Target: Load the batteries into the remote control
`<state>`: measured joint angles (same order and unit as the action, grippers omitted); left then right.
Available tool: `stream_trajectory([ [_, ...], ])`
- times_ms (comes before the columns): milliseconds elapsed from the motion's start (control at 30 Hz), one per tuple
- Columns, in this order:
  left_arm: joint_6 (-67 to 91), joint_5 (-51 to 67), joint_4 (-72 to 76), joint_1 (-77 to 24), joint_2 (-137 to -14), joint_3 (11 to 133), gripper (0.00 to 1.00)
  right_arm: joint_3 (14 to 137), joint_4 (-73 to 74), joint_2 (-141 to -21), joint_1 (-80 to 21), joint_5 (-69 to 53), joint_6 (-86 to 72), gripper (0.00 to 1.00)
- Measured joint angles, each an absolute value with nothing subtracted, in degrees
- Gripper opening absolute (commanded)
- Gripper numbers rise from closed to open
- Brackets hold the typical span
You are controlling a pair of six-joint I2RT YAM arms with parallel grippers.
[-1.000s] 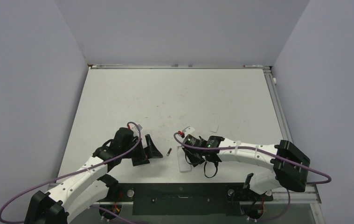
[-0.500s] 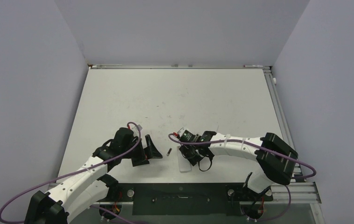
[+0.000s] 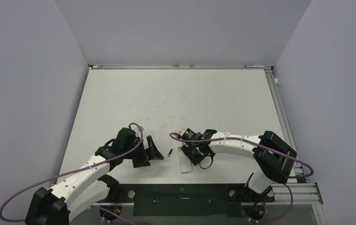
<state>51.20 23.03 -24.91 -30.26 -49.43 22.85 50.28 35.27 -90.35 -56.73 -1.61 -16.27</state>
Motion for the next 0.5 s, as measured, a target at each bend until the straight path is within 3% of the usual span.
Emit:
stream_trajectory([
  [367,51.9,23.7,-23.7,-30.3,-55.1,24.8,0.91,49.0,33.8,-89.5,-56.7,-3.1,-19.1,0.09],
  [500,52.5,24.0,-23.3,-30.8,-58.0,27.3,0.91,48.3,33.8,-88.6,-57.3,-2.3,-20.9,0.08],
])
